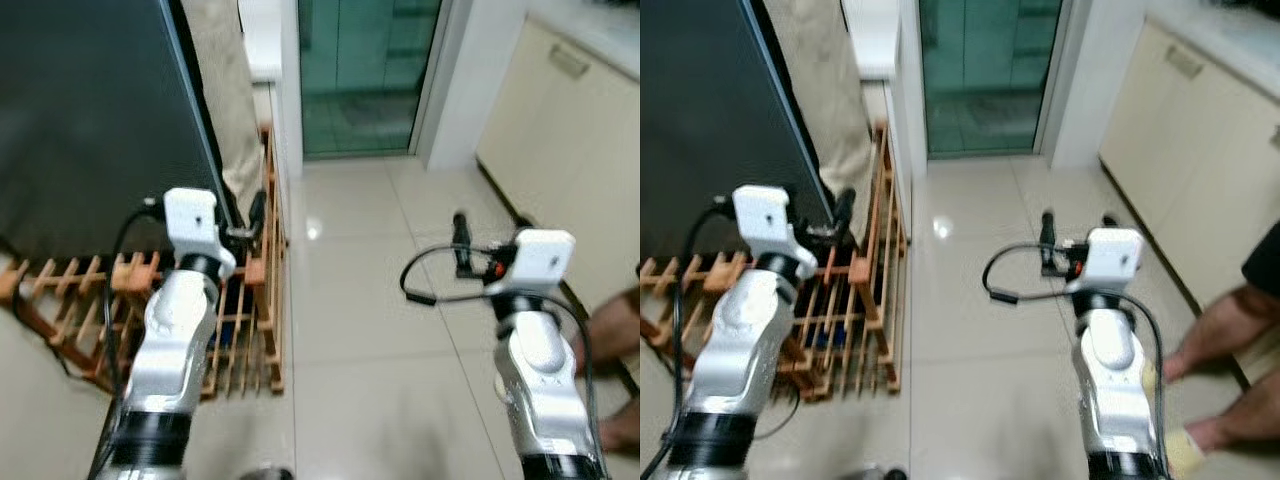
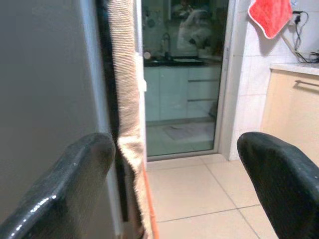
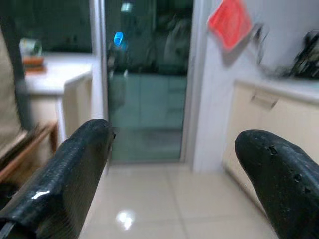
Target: Restocking fridge
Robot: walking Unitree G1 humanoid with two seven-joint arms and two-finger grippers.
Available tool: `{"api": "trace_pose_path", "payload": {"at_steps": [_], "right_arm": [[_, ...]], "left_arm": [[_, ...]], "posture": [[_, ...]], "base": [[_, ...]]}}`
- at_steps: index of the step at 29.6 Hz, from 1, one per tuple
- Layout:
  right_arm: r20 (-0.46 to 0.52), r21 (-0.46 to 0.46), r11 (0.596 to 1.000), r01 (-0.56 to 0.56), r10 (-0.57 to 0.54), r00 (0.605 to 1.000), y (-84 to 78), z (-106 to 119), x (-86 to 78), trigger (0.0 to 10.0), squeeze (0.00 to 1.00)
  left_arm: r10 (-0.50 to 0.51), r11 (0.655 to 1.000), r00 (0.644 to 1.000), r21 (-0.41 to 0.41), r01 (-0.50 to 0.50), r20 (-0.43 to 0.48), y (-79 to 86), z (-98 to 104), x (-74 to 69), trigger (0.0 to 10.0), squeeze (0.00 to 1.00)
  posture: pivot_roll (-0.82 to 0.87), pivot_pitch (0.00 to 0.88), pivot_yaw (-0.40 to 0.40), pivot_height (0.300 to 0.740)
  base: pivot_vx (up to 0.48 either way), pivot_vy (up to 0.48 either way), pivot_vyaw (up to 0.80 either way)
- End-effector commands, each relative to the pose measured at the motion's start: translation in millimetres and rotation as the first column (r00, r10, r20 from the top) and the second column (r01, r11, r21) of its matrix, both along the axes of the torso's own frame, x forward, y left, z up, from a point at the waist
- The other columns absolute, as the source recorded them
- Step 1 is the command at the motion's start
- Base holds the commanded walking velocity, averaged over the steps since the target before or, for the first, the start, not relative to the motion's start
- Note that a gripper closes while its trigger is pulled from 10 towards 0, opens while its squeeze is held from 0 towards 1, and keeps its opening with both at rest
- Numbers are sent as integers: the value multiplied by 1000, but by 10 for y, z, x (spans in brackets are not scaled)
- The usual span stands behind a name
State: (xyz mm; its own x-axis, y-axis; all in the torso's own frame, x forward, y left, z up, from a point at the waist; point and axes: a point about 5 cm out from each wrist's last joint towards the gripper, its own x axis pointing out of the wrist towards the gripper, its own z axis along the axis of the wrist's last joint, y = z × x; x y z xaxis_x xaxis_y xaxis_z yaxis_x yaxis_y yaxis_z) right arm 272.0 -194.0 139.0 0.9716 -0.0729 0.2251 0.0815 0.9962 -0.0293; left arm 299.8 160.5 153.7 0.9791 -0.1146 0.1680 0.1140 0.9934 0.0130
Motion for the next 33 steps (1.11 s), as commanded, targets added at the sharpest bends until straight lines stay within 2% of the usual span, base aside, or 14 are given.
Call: {"api": "trace_pose_path", "payload": {"at_steps": [1, 3, 5, 6, 7, 8, 9, 10, 14, 17, 20, 22, 30, 33], "right_arm": [[-2, 12, 1000, 25, -25, 1000, -32, 18, -67, 10000, 0], [-31, 31, 997, 73, -72, 997, -116, -67, -175, 10000, 0], [-88, 72, 992, 105, -99, 991, -191, -182, -318, 10000, 0], [-88, 72, 992, 105, -99, 991, -191, -182, -318, 10000, 0], [-142, 65, 997, 49, -40, 989, -145, -264, -458, 10000, 0], [-154, 49, 999, 17, -9, 988, -115, -270, -506, 10000, 0], [-154, 49, 999, 17, -9, 988, -115, -270, -506, 10000, 0], [-162, 25, 999, -20, 24, 986, -101, -243, -543, 10000, 0], [-168, 4, 999, -33, 33, 985, -133, -222, -487, 10000, 0], [-154, -5, 999, -43, 42, 987, -109, -173, -361, 10000, 0], [-149, -2, 999, -50, 49, 988, -90, -147, -330, 10000, 0], [-148, -5, 998, -58, 57, 987, -70, -130, -301, 10000, 0], [-143, -23, 996, -88, 83, 986, -23, -103, -276, 10000, 0], [-142, -40, 994, -98, 92, 986, -13, -98, -270, 10000, 0]], "left_arm": [[43, 999, 999, 2, -43, 31, 107, 113, -46, 10000, 0], [88, 996, 996, -20, -88, -2, 185, 72, -146, 10000, 0], [114, 993, 992, -22, -115, -54, 252, -56, -307, 10000, 0], [114, 993, 992, -22, -115, -54, 252, -56, -307, 10000, 0], [122, 992, 984, -19, -125, -127, 298, -225, -481, 10000, 0], [119, 992, 982, -23, -124, -149, 297, -265, -540, 10000, 0], [119, 992, 982, -23, -124, -149, 297, -265, -540, 10000, 0], [92, 996, 988, -7, -93, -128, 250, -218, -598, 10000, 0], [89, 996, 991, -2, -90, -94, 204, -146, -584, 10000, 0], [142, 987, 987, -61, -146, -74, 189, -52, -565, 10000, 0], [141, 987, 988, -71, -146, -68, 179, -23, -558, 10000, 0], [128, 988, 990, -76, -132, -58, 161, 10, -542, 10000, 0], [64, 995, 998, -77, -66, -30, 31, 82, -512, 10000, 0], [31, 996, 1000, -86, -31, -3, -25, 133, -483, 10000, 0]], "posture": [[-60, 0, 14, 740], [-60, 0, -2, 740], [-60, 0, -17, 740], [-60, 0, -17, 740], [-60, 0, -30, 740], [-55, 0, -38, 740], [-55, 0, -38, 740], [-54, 0, -46, 740], [-44, 0, -65, 740], [-42, 0, -68, 740], [-46, 0, -63, 740], [-52, 0, -57, 740], [-57, 0, -55, 740], [-57, 0, -57, 740]], "base": [[0, 0, 0], [0, 0, 0], [0, 0, 0], [0, 0, 0], [0, 0, 0], [0, 0, 0], [0, 0, 0], [0, 0, 0], [0, 0, 0], [80, -282, 0], [240, -412, 0], [259, -401, 0], [266, -397, 681], [105, -120, 0]]}}
